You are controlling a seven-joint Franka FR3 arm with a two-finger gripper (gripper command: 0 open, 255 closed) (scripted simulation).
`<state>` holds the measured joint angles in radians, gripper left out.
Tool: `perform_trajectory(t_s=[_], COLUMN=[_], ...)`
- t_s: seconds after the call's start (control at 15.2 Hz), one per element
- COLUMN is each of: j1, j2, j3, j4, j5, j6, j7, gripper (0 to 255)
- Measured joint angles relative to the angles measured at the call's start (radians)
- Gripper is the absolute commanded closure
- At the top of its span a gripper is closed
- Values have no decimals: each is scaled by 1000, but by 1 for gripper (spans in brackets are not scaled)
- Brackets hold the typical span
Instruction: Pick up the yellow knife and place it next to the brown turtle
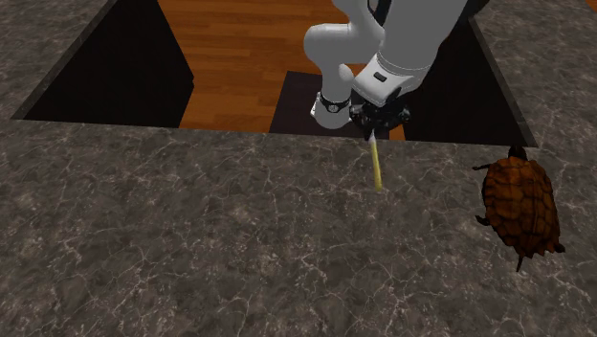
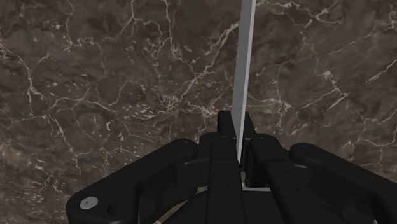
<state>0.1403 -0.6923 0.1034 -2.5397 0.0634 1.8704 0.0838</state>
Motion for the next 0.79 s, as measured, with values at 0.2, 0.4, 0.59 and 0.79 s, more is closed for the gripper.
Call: perform_trajectory(t_s=[0.2,0.4,0.59,0.79], j1=[38,72,103,127], j2=[0,-1,23,53], j3=[68,132,201,265], j4=[9,6,34,67], j5=[43,84,122,151], j6=[-6,1,3,7], j7=[79,151,231,304], gripper=[255,255,255,255])
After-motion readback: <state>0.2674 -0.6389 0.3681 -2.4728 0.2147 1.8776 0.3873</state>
